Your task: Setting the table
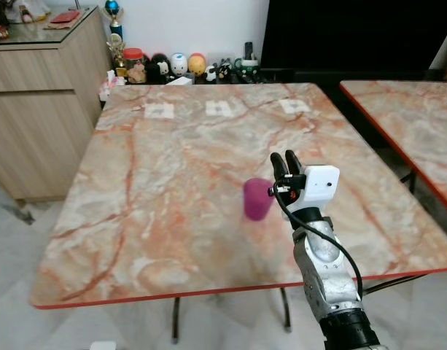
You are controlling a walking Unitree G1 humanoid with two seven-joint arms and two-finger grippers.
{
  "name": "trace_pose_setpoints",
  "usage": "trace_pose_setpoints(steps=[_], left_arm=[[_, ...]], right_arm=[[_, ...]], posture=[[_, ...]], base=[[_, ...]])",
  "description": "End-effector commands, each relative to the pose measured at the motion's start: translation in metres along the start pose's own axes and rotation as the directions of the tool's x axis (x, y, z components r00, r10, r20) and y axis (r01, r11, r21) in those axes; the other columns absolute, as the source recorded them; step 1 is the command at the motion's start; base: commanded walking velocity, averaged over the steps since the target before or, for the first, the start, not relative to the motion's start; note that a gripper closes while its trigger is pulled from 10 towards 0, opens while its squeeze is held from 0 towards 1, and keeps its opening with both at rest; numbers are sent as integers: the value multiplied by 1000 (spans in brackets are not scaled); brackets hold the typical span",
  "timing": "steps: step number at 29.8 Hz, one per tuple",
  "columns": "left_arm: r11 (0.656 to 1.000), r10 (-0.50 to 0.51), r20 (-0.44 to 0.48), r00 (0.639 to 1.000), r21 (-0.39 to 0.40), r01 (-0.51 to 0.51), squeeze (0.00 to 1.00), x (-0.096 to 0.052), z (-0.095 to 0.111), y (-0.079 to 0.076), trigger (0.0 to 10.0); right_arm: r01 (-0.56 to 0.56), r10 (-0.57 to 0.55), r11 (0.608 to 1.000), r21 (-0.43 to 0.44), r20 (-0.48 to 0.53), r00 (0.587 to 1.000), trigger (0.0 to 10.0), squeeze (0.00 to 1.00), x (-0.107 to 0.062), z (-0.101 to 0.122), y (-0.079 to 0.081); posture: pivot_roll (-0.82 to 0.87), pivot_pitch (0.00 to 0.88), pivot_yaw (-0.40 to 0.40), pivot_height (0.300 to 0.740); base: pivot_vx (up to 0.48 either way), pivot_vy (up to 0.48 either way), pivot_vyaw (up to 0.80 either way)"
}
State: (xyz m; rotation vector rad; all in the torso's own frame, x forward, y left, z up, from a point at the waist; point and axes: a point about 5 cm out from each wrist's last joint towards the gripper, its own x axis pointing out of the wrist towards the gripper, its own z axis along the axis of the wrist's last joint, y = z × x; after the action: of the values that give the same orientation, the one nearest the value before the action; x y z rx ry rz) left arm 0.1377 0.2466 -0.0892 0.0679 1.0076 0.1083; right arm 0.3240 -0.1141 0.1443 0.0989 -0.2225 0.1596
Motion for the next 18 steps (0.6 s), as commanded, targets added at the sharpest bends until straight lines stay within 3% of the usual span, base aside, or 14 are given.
trace_pose_setpoints(steps=[1, 2, 15, 16, 17, 18], left_arm=[[1000, -4, -11, 1000, -10, 4, 0, 0, -3, -2, 10000], [1000, -4, -11, 1000, -10, 3, 0, 0, -3, -2, 10000], [1000, -6, -7, 1000, -9, 6, 0, 0, 0, 0, 10000], [1000, -6, -6, 1000, -9, 6, 0, 0, 1, 1, 10000], [1000, -5, -5, 1000, -9, 5, 0, 0, 1, 1, 10000], [1000, -5, -5, 1000, -9, 5, 0, 0, 1, 1, 10000]], right_arm=[[-1, 1, 1000, -1, -9, 1000, 10000, 216, 2, 2, -2], [-4, 4, 1000, 7, -11, 1000, 10000, 1000, 2, 1, -2], [-95, 90, 994, -59, -84, 992, 10000, 1000, 0, -1, -5], [-104, 98, 992, -72, -87, 991, 10000, 949, 0, -1, -5], [-121, 113, 989, -82, -94, 989, 10000, 122, 0, -1, -5], [-131, 122, 988, -86, -97, 988, 10000, 0, -1, -1, -4]], posture=[[-26, 0, -20, 740], [-26, 0, -20, 740], [-36, 0, -9, 740], [-36, 0, -7, 740], [-34, 0, -7, 740], [-34, 0, -7, 740]], base=[[0, 0, 0], [0, 0, 0], [0, 0, 0], [0, 0, 0], [0, 0, 0], [0, 0, 469]])
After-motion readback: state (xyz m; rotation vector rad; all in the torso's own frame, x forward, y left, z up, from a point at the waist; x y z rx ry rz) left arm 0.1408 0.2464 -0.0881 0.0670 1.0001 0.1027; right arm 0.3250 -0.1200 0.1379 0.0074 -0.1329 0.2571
